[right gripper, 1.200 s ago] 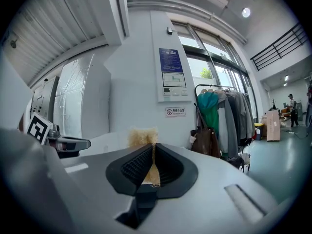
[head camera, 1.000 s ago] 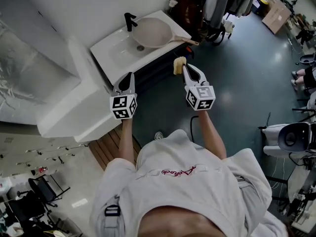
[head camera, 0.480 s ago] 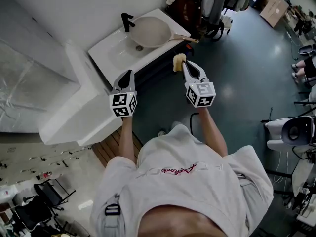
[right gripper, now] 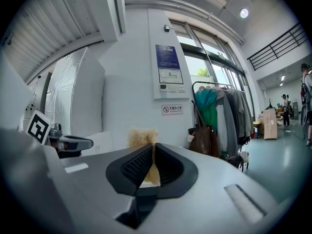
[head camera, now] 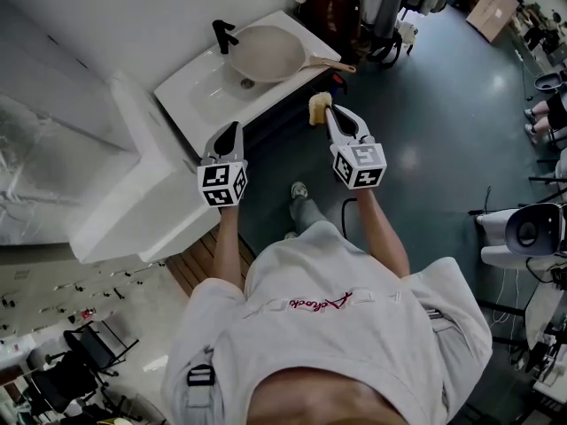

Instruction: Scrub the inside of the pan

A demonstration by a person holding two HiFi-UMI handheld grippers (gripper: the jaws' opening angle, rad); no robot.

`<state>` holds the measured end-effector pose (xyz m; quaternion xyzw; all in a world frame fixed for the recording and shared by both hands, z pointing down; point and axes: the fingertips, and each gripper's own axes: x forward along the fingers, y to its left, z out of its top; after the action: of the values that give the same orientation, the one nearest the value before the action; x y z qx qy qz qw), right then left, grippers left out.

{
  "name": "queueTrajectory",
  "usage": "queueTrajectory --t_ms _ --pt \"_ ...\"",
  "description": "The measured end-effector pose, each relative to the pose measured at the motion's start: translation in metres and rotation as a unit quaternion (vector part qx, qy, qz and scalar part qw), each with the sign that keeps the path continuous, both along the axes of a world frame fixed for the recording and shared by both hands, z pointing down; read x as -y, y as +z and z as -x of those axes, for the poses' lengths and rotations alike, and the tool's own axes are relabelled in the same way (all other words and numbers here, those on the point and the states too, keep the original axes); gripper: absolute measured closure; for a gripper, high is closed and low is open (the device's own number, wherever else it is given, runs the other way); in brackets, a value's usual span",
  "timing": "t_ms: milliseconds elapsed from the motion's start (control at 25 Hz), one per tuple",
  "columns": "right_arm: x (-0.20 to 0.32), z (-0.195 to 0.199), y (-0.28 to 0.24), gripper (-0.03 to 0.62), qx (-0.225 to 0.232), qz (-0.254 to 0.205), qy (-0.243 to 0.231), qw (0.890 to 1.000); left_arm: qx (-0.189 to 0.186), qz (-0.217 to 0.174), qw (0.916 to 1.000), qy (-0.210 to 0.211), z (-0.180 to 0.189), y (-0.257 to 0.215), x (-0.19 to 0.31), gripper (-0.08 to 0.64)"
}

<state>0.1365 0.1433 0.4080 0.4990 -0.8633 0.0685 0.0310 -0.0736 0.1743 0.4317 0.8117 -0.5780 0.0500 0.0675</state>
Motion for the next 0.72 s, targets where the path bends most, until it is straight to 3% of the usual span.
queueTrajectory --t_ms 720 --pt "0.073 0.008 0.012 0.568 0.003 0.006 0.003 1.000 0.002 0.010 0.9999 0.007 0.004 0.013 0.077 0.560"
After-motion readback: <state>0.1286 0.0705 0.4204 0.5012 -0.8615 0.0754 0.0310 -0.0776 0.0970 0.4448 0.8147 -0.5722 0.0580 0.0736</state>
